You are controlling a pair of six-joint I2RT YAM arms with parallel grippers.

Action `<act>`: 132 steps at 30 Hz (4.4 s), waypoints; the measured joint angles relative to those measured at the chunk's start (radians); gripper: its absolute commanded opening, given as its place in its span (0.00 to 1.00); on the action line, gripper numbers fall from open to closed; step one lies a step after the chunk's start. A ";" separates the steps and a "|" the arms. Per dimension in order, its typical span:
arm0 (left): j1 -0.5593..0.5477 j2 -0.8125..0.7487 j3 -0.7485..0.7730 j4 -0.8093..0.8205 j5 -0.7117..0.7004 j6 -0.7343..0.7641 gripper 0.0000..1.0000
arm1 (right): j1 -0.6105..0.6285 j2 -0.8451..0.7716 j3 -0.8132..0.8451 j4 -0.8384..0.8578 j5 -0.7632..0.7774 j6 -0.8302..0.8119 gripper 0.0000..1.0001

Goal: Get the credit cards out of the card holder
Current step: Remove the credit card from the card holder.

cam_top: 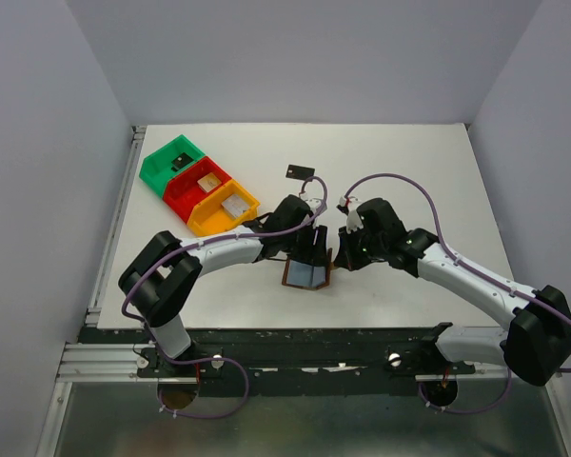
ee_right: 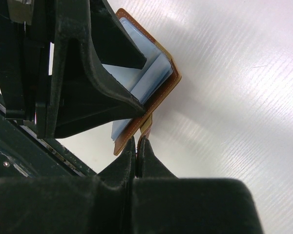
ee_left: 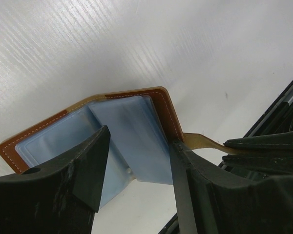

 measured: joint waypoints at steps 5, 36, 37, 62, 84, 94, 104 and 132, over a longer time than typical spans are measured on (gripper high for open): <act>-0.001 0.001 0.000 -0.002 -0.004 0.002 0.60 | 0.000 0.000 0.000 -0.004 0.000 0.000 0.00; -0.008 -0.040 -0.002 -0.139 -0.287 0.017 0.88 | 0.000 0.000 0.000 -0.006 0.000 0.000 0.00; -0.010 -0.042 -0.002 -0.150 -0.310 0.021 0.88 | 0.000 0.000 0.000 -0.006 0.000 0.000 0.00; -0.086 -0.030 0.029 -0.074 -0.135 0.098 0.83 | 0.000 -0.008 0.000 -0.009 0.007 0.001 0.00; -0.120 0.002 0.100 -0.073 -0.088 0.148 0.85 | -0.035 -0.091 -0.080 -0.044 0.187 0.109 0.51; -0.121 0.068 0.188 -0.071 -0.033 0.148 0.84 | -0.036 -0.281 -0.109 -0.076 0.294 0.162 0.53; -0.121 0.181 0.270 -0.084 0.005 0.149 0.86 | -0.039 -0.433 -0.134 -0.080 0.352 0.194 0.53; 0.074 -0.228 -0.179 0.062 -0.195 -0.084 0.22 | 0.006 -0.075 -0.060 0.202 -0.164 0.238 0.23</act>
